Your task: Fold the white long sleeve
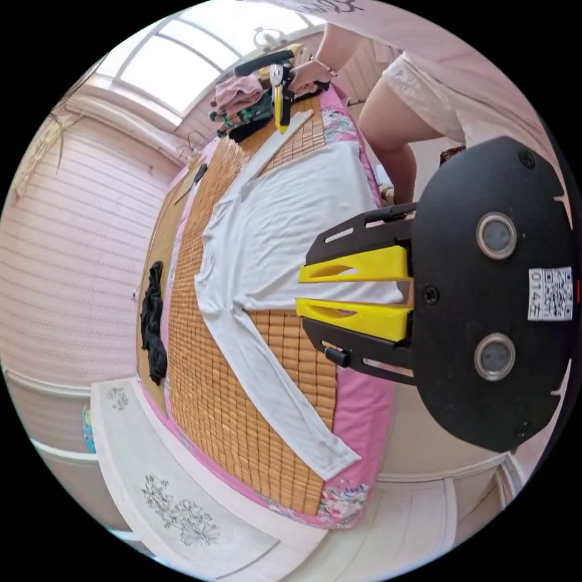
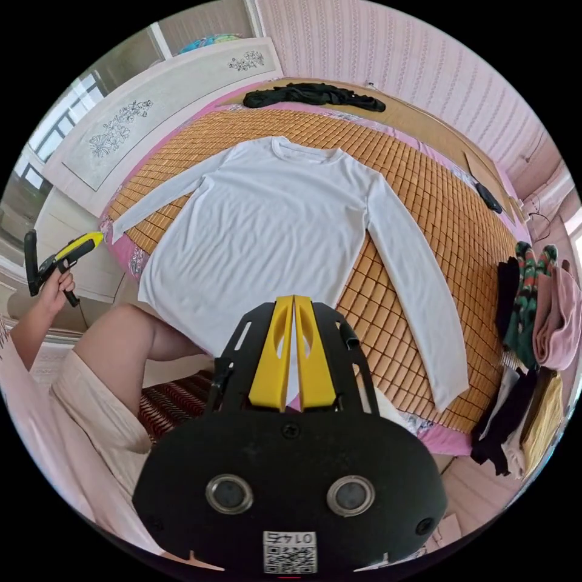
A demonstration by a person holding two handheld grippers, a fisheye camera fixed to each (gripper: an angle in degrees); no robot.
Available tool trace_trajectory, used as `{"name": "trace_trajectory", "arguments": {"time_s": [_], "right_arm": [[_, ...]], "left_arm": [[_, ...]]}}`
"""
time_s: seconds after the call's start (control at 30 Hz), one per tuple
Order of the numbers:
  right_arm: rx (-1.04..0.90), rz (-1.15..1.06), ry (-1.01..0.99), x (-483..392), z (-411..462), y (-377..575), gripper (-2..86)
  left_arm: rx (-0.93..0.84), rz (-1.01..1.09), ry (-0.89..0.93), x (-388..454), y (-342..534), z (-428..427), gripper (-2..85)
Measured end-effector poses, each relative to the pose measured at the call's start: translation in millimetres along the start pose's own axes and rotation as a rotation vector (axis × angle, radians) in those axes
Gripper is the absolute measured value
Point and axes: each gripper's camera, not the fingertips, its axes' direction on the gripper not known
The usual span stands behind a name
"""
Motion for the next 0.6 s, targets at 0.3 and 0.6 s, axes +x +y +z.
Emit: {"name": "trace_trajectory", "arguments": {"time_s": [0.3, 0.6], "right_arm": [[0.175, 0.186, -0.199, 7, -18, 150, -0.2], [0.474, 0.214, -0.065, -17, -114, 274, 2.2]], "left_arm": [[0.118, 0.421, 0.243, 206, 1, 41, 3.5], [0.208, 0.494, 0.202, 293, 105, -44, 1.9]]}}
